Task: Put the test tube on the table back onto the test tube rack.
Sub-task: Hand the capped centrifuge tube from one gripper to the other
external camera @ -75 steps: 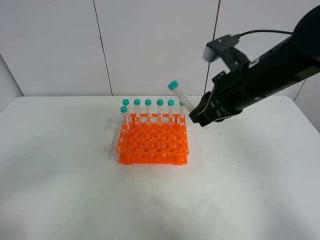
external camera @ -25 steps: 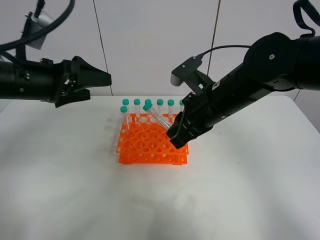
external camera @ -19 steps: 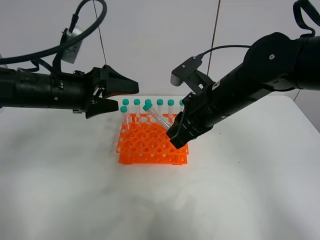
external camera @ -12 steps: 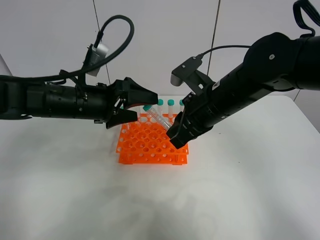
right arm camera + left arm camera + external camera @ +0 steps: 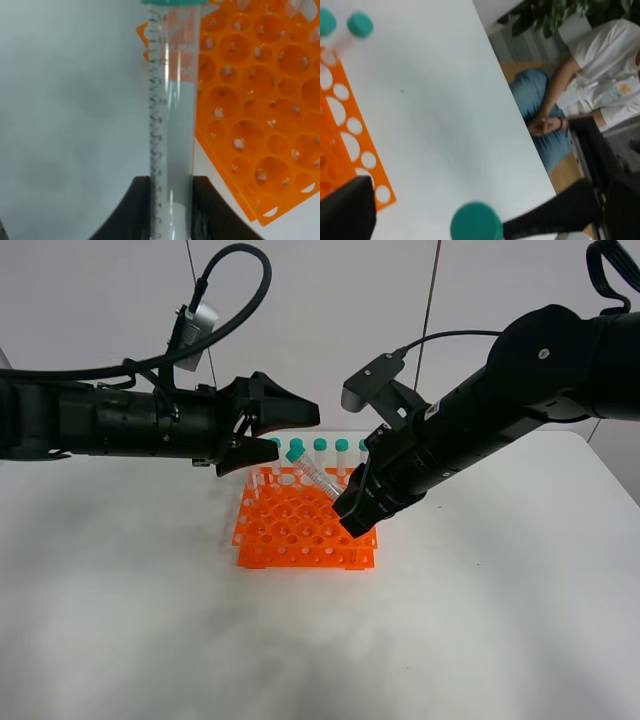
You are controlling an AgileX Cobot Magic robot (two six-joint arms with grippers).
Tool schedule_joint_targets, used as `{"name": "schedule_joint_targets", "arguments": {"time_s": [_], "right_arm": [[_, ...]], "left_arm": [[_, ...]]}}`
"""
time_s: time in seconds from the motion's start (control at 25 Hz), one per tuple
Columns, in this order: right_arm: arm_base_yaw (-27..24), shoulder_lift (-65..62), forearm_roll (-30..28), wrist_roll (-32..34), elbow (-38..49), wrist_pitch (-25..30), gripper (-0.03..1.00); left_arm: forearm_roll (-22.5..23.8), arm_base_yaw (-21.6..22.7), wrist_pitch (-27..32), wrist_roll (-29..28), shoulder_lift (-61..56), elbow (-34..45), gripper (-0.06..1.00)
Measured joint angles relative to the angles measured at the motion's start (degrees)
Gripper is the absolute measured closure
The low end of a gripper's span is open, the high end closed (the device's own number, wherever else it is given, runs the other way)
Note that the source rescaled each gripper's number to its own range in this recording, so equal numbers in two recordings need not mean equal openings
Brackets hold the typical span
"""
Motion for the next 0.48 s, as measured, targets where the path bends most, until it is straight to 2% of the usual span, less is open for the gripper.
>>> {"name": "schedule_joint_targets", "arguments": {"time_s": [0.48], "right_arm": [[0.0, 0.0, -0.4, 0.0, 0.0, 0.0, 0.95]], "left_arm": [[0.0, -0.9, 2.6, -0.2, 2.8, -0.5, -0.05]]}}
